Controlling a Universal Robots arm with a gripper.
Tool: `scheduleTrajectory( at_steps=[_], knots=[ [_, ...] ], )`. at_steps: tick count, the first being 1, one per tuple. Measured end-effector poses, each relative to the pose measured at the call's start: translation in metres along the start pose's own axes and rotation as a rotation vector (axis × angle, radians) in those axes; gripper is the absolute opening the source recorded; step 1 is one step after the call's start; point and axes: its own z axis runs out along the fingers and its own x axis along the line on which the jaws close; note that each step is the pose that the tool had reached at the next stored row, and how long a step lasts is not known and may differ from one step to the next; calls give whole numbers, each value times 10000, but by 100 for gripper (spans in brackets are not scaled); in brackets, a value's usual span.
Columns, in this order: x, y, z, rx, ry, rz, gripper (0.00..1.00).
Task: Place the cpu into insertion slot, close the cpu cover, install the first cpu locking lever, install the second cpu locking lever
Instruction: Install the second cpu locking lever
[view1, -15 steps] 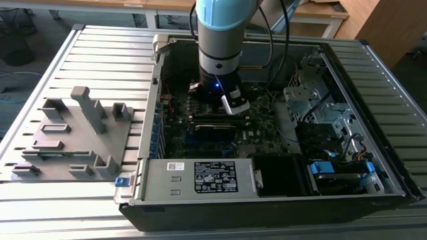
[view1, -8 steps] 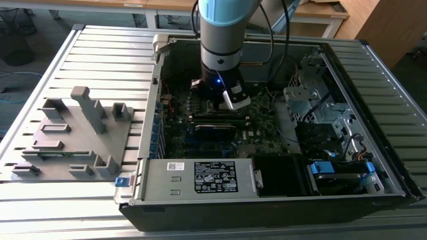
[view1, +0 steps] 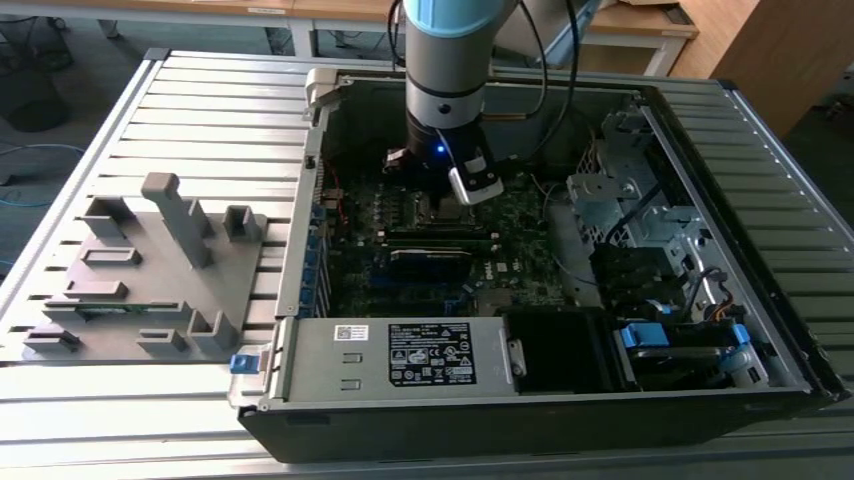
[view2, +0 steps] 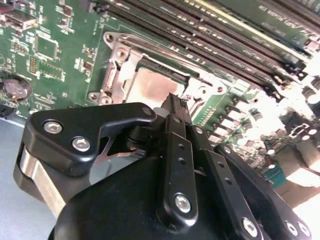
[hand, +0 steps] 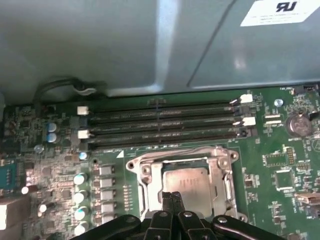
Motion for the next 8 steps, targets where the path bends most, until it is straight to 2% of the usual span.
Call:
scheduleTrajectory(
  at_steps=[4, 5, 6, 8],
  knots=[
    [-101, 24, 8, 50, 9, 1, 10],
    [-109, 32, 9, 115, 3, -1, 10],
    [-111, 39, 10, 218, -5, -2, 10],
    [-114, 50, 12, 504, -33, -12, 10]
  ],
)
